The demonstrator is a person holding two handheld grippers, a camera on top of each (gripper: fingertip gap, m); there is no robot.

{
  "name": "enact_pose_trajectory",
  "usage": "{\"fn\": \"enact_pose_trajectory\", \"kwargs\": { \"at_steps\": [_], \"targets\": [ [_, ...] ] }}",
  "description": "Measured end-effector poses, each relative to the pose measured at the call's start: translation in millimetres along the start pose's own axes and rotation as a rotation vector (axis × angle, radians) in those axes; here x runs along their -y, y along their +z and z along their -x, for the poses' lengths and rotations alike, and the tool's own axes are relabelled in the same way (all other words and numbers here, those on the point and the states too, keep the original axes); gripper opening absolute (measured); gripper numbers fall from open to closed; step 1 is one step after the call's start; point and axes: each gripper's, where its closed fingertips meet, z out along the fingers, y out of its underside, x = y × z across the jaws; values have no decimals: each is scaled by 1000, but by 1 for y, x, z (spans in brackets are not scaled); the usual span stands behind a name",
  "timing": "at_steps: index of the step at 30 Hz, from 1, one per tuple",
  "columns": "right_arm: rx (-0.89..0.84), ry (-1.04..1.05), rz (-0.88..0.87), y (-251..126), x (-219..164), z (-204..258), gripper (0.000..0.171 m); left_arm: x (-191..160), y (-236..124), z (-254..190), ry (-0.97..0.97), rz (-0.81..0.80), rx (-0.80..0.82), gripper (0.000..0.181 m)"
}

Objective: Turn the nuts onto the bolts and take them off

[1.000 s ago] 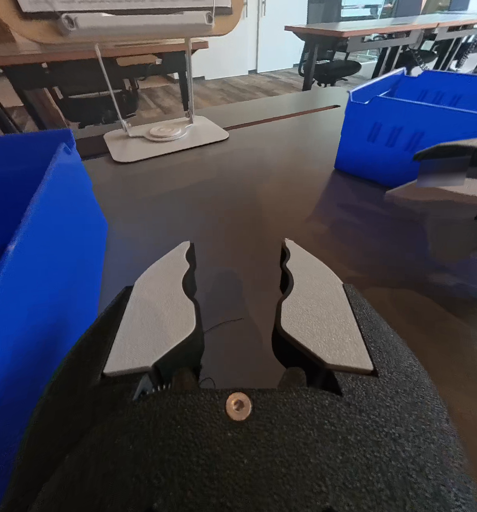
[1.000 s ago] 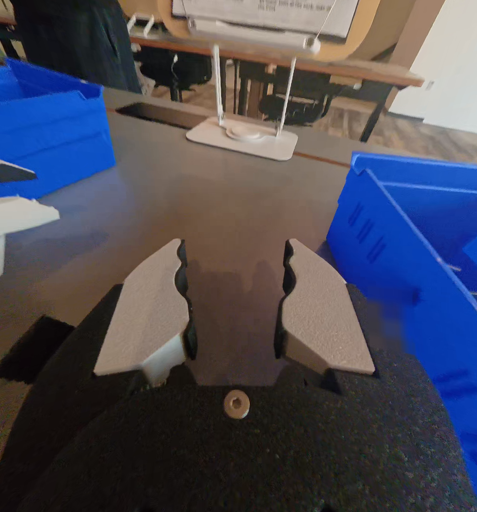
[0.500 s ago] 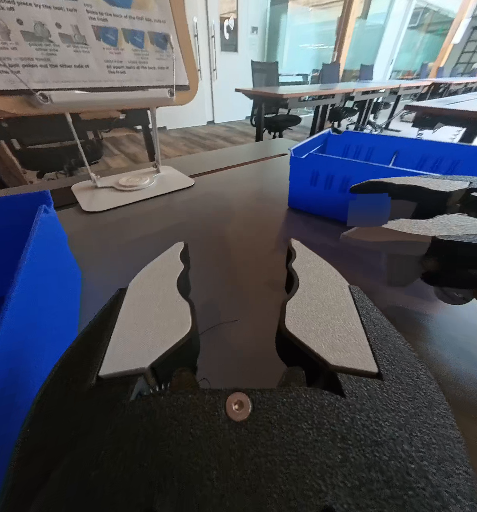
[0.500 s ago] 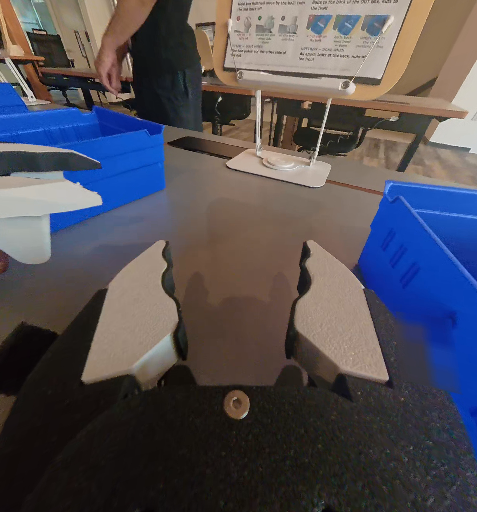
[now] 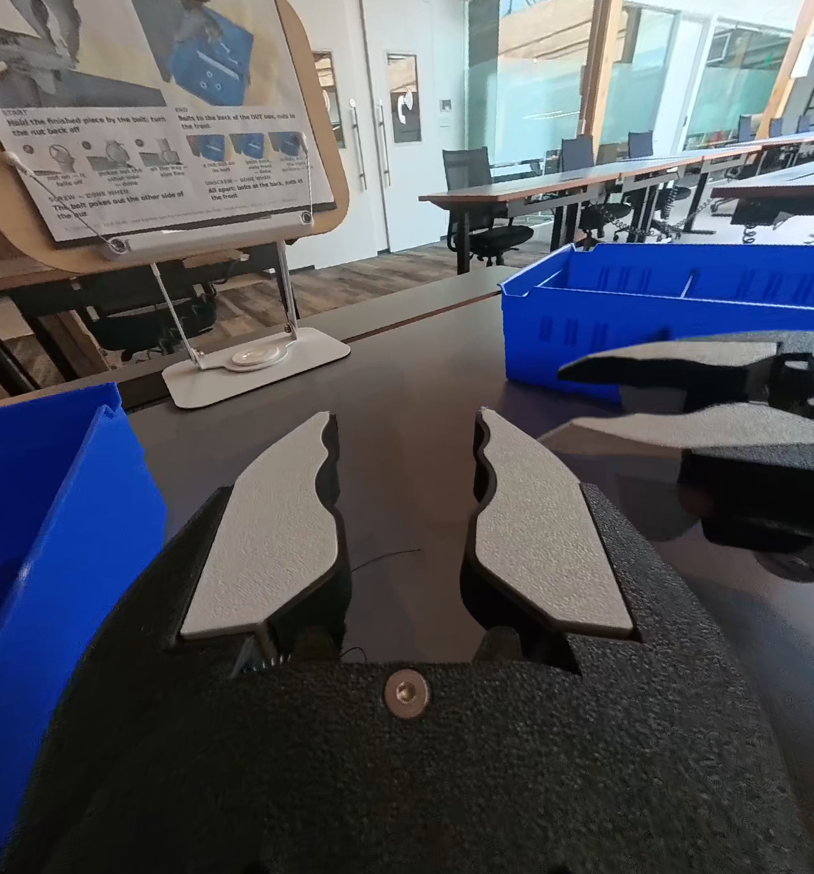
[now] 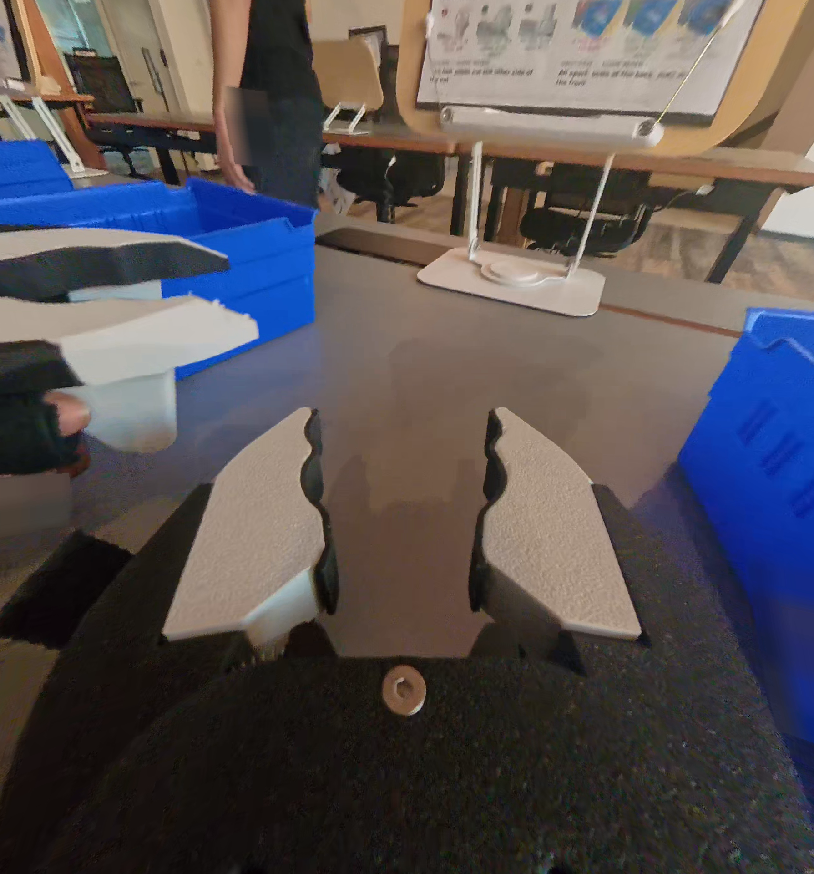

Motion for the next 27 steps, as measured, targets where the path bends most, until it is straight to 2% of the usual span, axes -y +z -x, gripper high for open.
{"fn": "enact_pose_trajectory", "kwargs": {
  "at_steps": [10,14,19,27],
  "targets": [
    [43,-4,-61,-8,9,7,74,23,3,13,9,-75,155,53],
    [65,-17,-90,-11,14,12,71,30,5,12,-62,-75,160,55],
    [49,-28,-83,-12,10,9,69,30,10,0,18,-42,143,53],
    [-82,-105,-76,-6,11,-6,66,25,6,-7,46,21,100,53]
  ]
}}
